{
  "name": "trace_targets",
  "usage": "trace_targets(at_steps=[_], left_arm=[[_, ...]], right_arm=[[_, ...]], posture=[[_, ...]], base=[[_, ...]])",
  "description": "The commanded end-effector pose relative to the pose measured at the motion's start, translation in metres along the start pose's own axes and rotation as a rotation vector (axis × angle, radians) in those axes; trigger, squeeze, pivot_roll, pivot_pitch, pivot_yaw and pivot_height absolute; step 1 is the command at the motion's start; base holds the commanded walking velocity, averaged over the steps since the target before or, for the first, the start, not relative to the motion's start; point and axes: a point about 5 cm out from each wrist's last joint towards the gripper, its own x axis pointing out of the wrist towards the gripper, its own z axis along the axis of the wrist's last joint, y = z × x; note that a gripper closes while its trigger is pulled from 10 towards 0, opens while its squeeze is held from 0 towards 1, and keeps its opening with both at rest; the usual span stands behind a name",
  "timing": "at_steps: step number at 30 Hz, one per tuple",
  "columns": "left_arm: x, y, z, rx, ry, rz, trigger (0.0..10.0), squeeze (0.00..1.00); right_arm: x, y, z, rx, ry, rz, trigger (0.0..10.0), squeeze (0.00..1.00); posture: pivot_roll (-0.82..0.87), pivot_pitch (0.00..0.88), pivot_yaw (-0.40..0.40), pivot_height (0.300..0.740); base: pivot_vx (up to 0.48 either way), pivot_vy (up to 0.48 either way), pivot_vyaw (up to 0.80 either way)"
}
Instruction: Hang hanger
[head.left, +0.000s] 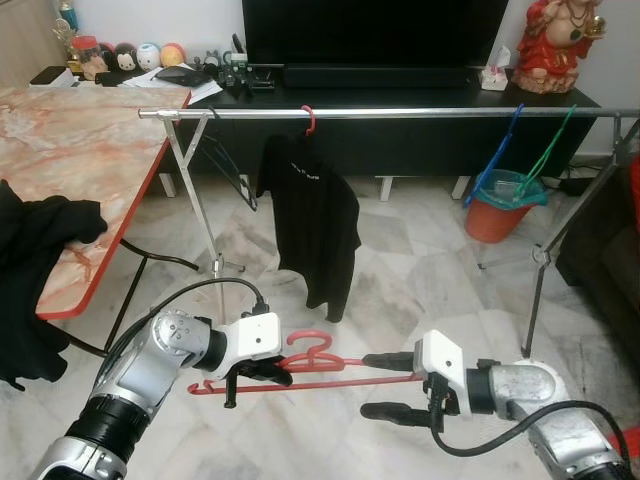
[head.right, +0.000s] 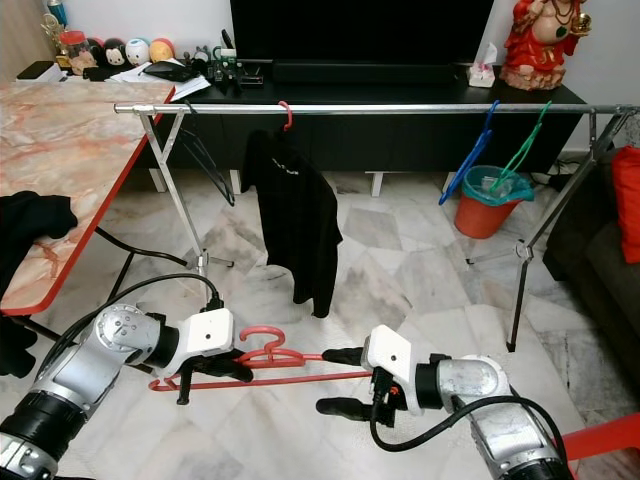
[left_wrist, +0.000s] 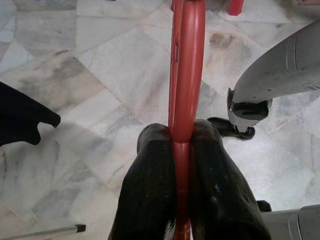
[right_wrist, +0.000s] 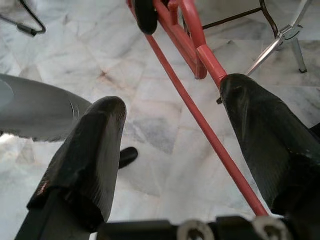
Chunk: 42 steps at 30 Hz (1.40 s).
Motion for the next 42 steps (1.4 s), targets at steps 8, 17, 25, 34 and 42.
trace_targets(at_steps=[8,17,25,34,42], left_arm=[[0.001,-0.004,0.028,0.098,-0.063,-0.048,10.0,0.00],[0.004,-0.008,0.027,0.088,-0.043,-0.061,10.0,0.00],[0.005,-0.009,0.026,0.078,-0.034,-0.071,10.0,0.00],[0.004,-0.008,0.026,0.080,-0.027,-0.063,10.0,0.00],[0.005,-0.007,0.027,0.079,-0.029,-0.059,10.0,0.00]], right_arm=[[0.005,-0.003,-0.006,0.040,-0.034,-0.041,10.0,0.00],[-0.009,-0.023,0.010,-0.092,-0.041,-0.189,10.0,0.00],[-0.017,-0.018,0.024,-0.131,-0.066,-0.099,10.0,0.00],[-0.008,-0.007,0.013,-0.091,0.005,0.073,10.0,0.00],[0.004,-0.013,0.009,-0.085,-0.027,-0.017,10.0,0.00]], posture=[[-0.10,0.000,-0.043,0.740],[-0.11,0.000,-0.043,0.740],[-0.11,0.000,-0.043,0.740],[-0.10,0.000,-0.049,0.740],[-0.10,0.000,-0.049,0.740]], base=[[0.000,0.000,0.00],[0.000,0.000,0.00],[0.000,0.000,0.00],[0.000,0.000,0.00],[0.000,0.000,0.00]])
